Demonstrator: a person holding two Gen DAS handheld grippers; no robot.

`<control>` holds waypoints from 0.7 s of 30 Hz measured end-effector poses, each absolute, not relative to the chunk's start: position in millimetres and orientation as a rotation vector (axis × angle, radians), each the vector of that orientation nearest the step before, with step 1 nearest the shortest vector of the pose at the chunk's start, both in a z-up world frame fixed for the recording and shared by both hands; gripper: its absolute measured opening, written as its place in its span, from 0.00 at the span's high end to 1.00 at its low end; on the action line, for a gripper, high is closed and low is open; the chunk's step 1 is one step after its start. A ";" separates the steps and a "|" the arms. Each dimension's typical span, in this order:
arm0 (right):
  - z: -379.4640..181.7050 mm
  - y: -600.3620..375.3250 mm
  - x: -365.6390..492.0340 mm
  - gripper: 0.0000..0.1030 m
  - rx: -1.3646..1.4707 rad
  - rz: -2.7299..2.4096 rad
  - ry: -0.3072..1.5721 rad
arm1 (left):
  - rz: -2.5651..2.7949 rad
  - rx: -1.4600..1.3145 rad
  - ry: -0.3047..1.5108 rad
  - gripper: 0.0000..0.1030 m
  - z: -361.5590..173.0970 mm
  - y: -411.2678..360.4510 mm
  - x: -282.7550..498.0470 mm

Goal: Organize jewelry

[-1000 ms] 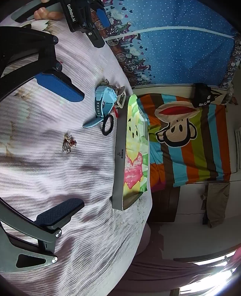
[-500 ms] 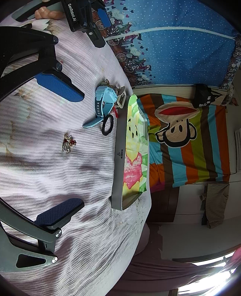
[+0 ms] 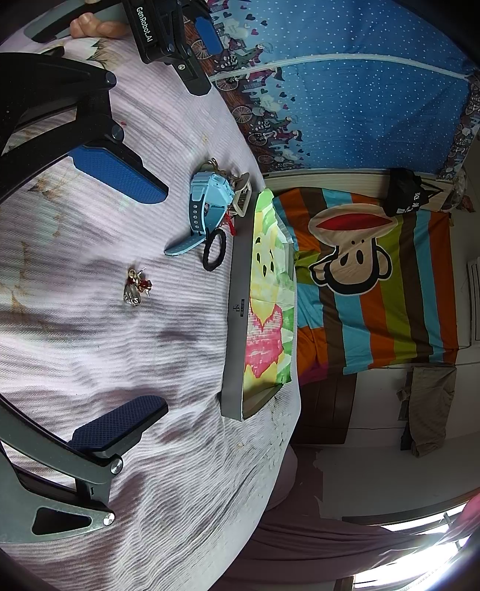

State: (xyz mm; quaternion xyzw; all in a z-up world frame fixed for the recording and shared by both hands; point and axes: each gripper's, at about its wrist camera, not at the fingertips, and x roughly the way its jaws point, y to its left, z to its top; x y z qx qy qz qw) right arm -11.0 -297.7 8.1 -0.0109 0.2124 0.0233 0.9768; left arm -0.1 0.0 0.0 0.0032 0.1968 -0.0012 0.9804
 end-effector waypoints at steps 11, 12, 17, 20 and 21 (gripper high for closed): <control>8.1 -297.6 -11.6 0.01 -0.024 0.047 0.428 | -0.003 0.006 0.396 0.00 0.0 0.0 0.0; 8.3 -297.9 -11.7 0.01 -0.024 0.047 0.427 | -0.003 0.007 0.396 0.00 0.0 -0.1 0.0; 7.7 -295.7 -11.0 0.01 -0.024 0.047 0.428 | -0.003 0.006 0.396 0.00 0.0 0.1 -0.1; 7.7 -295.9 -10.9 0.01 -0.024 0.047 0.428 | -0.003 0.006 0.396 0.00 0.0 0.1 -0.1; 7.9 -296.1 -11.2 0.01 -0.025 0.047 0.428 | -0.003 0.006 0.396 0.00 0.0 0.1 -0.1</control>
